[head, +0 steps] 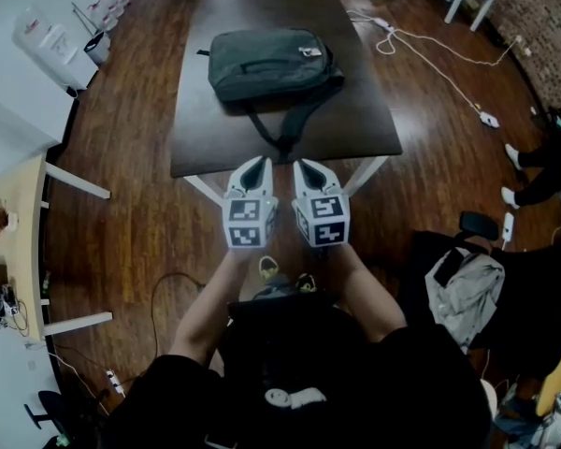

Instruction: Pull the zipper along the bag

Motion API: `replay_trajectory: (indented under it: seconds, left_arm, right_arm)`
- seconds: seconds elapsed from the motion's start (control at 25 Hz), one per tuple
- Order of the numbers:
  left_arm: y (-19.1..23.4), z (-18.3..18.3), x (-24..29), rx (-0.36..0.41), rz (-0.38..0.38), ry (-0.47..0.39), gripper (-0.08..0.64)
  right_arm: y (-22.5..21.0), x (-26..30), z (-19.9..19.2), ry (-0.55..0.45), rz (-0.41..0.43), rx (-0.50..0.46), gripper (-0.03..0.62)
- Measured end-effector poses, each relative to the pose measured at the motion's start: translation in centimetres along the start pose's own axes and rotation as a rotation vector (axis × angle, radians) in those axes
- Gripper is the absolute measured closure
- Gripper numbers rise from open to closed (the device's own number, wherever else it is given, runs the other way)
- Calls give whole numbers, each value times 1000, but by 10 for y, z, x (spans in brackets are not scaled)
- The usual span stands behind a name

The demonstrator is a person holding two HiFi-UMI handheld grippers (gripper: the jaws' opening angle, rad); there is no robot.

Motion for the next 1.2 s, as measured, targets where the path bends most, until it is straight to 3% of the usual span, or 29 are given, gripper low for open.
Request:
replay_trajectory:
  seconds: [0.56, 1.2]
  left_arm:
    - [64, 8, 28, -18, -52, -1, 560]
    - [71, 28, 81, 7, -96, 24, 560]
  right_arm:
    - [23, 60, 27, 13, -61, -27, 578]
    - [-9, 99, 43, 32, -85, -5, 578]
Point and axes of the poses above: the fingertips, and each gripper's own axes: x forward along the fingers, y to its left, z out of its top, the point moved 6 cm from there along -x, backward along the fingers, and after that the axes turned 8 degrees about y, right-handed, at the moved point
